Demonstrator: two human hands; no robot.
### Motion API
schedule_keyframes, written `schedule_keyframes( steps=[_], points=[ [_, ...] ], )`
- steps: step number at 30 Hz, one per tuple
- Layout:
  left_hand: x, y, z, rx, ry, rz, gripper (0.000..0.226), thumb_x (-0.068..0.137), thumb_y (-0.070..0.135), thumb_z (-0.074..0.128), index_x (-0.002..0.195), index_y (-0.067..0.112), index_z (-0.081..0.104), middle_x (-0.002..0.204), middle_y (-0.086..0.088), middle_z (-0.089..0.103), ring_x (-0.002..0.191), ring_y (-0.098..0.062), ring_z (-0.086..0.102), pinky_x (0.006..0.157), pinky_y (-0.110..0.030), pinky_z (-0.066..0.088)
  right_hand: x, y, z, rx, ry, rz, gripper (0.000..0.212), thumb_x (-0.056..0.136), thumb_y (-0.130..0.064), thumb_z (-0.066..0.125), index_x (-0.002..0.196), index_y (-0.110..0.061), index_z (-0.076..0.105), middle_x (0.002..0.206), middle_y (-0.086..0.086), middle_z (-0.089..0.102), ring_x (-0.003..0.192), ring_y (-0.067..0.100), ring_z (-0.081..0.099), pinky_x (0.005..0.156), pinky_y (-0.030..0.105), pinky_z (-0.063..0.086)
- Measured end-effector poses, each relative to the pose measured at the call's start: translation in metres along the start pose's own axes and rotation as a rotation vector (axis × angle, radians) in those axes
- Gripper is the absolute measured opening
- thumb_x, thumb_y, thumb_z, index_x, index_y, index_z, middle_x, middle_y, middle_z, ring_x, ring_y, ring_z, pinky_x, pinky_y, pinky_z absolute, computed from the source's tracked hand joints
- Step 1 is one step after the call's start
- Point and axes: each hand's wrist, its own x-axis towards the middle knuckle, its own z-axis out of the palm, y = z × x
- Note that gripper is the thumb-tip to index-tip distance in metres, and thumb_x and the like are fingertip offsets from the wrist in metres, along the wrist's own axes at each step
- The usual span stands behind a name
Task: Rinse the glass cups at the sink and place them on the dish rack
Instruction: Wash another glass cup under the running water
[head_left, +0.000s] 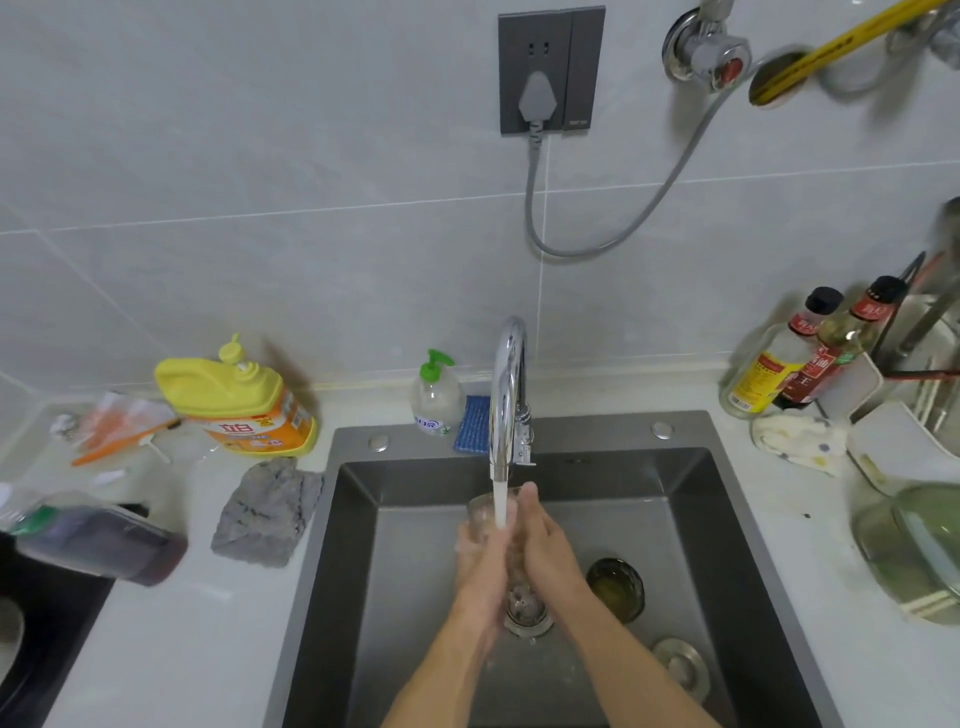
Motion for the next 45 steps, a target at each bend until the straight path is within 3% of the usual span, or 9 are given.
schedule_keyframes(
  steps=[5,8,11,14,21,24,28,36,45],
  points=[
    [0.005,0.006,0.001,-0.090,0.110,0.029,0.049,0.092,0.060,0.064,0.128,0.027,0.068,0.119,-0.007,0.075,0.110,-0.027,0.072,0.096,-0.047,0.059,-0.012,0.015,0.009,0.047,-0.031,-0.119,0.057,0.099,-0.062,0.055,0.152,-0.054,0.036,0.142,-0.027,0.054,0.134,0.006,0.055,0.112,0.044,0.048],
    [0.001,0.008,0.010,-0.065,0.131,0.063,0.050,0.101,0.058,0.053,0.135,0.023,0.055,0.120,-0.007,0.070,0.112,-0.026,0.069,0.102,-0.052,0.055,-0.009,0.005,0.008,0.252,0.007,-0.050,0.055,0.095,-0.040,0.071,0.146,-0.043,0.052,0.131,-0.016,0.067,0.122,0.007,0.063,0.094,0.029,0.056],
    [0.002,0.010,0.010,-0.042,0.137,0.100,0.049,0.103,0.057,0.048,0.135,0.019,0.047,0.121,-0.009,0.064,0.112,-0.026,0.066,0.105,-0.053,0.053,-0.007,-0.007,0.012,0.073,0.070,0.015,0.044,0.103,-0.061,0.039,0.123,-0.036,0.069,0.114,-0.007,0.074,0.105,0.007,0.068,0.081,0.024,0.053],
    [0.006,0.013,0.008,-0.052,0.113,0.135,0.052,0.102,0.063,0.045,0.132,0.021,0.048,0.118,-0.010,0.067,0.106,-0.024,0.069,0.102,-0.052,0.055,-0.007,-0.002,0.011,-0.172,0.088,-0.016,0.071,0.103,-0.067,0.014,0.137,-0.025,0.061,0.129,0.001,0.068,0.124,0.020,0.061,0.103,0.036,0.047],
    [0.009,0.011,0.014,-0.116,0.076,0.056,0.039,0.099,0.039,0.069,0.128,0.016,0.059,0.111,-0.013,0.076,0.098,-0.029,0.076,0.077,-0.039,0.060,-0.004,0.004,-0.004,0.142,-0.007,-0.089,0.040,0.088,-0.058,0.070,0.126,-0.048,0.065,0.124,-0.010,0.073,0.115,0.006,0.067,0.103,0.037,0.055],
    [0.007,0.017,0.018,-0.102,0.146,0.023,0.048,0.095,0.048,0.069,0.126,0.014,0.058,0.105,-0.012,0.074,0.094,-0.030,0.074,0.084,-0.045,0.060,-0.008,0.004,0.004,0.178,0.023,0.022,0.062,0.085,-0.075,0.055,0.128,-0.031,0.061,0.104,-0.002,0.075,0.083,0.012,0.072,0.069,0.032,0.060],
    [0.007,0.017,0.010,-0.069,0.142,-0.001,0.082,0.080,0.076,0.067,0.137,0.019,0.055,0.120,-0.015,0.073,0.105,-0.035,0.073,0.099,-0.057,0.058,-0.011,0.001,0.012,0.176,0.060,0.207,0.075,0.097,-0.079,0.023,0.095,-0.019,0.069,0.047,0.000,0.049,0.037,0.013,0.039,0.041,0.022,0.029],
    [0.007,0.022,0.005,-0.047,0.119,0.104,0.039,0.101,0.051,0.059,0.125,0.021,0.051,0.113,-0.015,0.073,0.103,-0.031,0.073,0.098,-0.052,0.058,-0.015,-0.005,0.012,0.299,0.024,0.283,0.070,0.109,-0.058,0.027,0.096,-0.002,0.068,0.043,0.001,0.052,0.034,0.014,0.047,0.040,0.024,0.038],
    [0.004,0.027,0.003,-0.072,0.187,0.188,0.054,0.093,0.025,0.079,0.130,0.017,0.040,0.102,-0.008,0.068,0.085,-0.021,0.069,0.089,-0.045,0.058,-0.017,0.001,0.007,0.417,-0.058,0.191,0.025,0.091,0.004,0.068,0.116,0.008,0.070,0.106,0.020,0.078,0.102,0.033,0.075,0.096,0.041,0.060]
  ],
)
